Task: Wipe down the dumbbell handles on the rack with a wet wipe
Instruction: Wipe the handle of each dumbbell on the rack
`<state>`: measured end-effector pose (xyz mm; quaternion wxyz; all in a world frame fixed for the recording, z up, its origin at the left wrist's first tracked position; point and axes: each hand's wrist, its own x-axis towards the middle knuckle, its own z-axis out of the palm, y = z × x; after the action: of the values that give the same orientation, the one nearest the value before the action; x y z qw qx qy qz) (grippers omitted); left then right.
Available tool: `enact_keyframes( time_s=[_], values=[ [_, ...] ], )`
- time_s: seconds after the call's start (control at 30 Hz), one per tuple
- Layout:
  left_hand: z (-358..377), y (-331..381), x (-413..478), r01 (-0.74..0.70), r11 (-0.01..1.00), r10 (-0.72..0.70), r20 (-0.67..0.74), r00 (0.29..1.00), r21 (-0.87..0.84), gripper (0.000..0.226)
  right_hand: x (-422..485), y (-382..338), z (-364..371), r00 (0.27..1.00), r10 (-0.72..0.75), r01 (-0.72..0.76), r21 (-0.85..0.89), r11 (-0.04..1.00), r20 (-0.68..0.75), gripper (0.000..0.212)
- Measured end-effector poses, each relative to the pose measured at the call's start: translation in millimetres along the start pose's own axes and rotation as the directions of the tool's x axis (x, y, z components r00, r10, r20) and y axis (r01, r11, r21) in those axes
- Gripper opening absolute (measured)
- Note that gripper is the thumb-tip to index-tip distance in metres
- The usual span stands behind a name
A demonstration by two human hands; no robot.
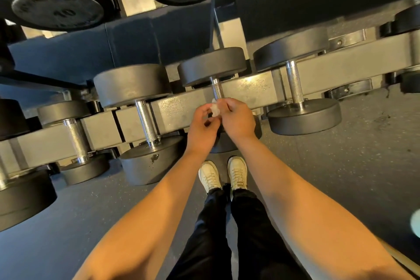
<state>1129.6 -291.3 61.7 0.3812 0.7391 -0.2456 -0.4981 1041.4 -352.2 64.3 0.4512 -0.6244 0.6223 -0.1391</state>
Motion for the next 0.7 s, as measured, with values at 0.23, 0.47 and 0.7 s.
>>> enact_keyframes(
  time_s=[0.23,0.47,0.7],
  values=[
    [9,17,33,0.082,0.984,-0.119,-0.238,0.964,-0.16,0.015,8,-1,-9,0.998,0.043,-0.043,0.007,0.999,-0.034,0.029],
    [21,26,66,0.012,0.999,-0.017,-0.117,0.993,-0.043,0.021,7,-5,-4,0.994,0.082,-0.098,-0.273,0.957,-0.069,0.028],
    [20,26,93,0.175,0.98,-0.188,-0.143,0.972,-0.097,0.029,6,-8,-5,0.993,0.097,-0.111,-0.326,0.939,-0.06,0.027]
  ],
)
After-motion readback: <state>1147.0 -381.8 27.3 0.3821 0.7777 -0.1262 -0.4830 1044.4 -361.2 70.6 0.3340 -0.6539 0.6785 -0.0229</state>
